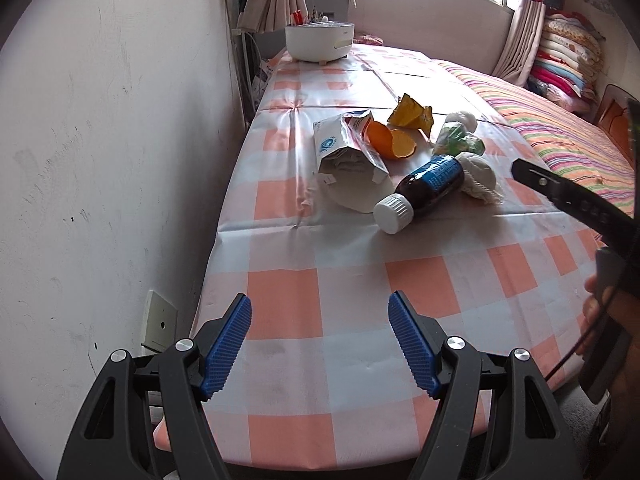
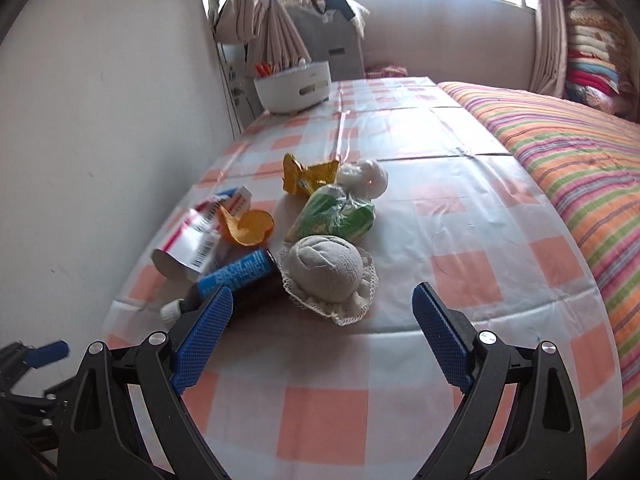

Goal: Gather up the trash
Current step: 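Reach the right tool to the white lace-trimmed ball and grasp it, then grasp the white medicine box with the left tool while the right holds the lace ball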

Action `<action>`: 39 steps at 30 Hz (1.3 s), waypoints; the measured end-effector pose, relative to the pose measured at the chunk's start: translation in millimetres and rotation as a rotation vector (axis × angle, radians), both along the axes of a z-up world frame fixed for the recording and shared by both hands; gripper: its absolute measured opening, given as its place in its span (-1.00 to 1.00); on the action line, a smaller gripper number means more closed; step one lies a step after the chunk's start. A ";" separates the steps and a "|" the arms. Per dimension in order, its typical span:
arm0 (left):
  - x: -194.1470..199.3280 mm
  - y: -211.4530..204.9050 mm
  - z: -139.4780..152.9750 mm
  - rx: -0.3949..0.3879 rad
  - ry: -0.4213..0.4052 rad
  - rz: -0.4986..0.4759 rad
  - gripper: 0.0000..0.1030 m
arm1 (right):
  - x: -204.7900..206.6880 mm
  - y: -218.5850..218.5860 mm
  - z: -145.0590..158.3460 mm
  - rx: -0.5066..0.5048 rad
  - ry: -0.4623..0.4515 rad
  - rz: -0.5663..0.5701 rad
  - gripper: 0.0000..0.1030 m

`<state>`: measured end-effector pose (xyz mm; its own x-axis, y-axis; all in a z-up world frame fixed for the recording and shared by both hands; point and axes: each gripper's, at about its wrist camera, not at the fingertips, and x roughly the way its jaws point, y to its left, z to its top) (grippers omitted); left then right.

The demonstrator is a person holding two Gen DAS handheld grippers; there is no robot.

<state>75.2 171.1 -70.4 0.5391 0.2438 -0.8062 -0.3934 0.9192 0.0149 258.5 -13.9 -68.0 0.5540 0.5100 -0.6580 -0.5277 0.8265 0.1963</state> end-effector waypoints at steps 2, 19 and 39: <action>3.6 2.4 -1.8 -0.003 0.006 0.003 0.34 | 9.8 10.0 -8.9 -0.045 -0.005 0.011 0.75; 23.0 15.6 -11.8 -0.059 0.035 0.017 0.34 | 40.1 54.3 -41.4 -0.303 -0.045 0.104 0.42; 76.5 44.8 -0.5 -0.123 0.029 0.022 0.34 | 2.5 0.4 -1.2 0.032 -0.032 0.019 -0.02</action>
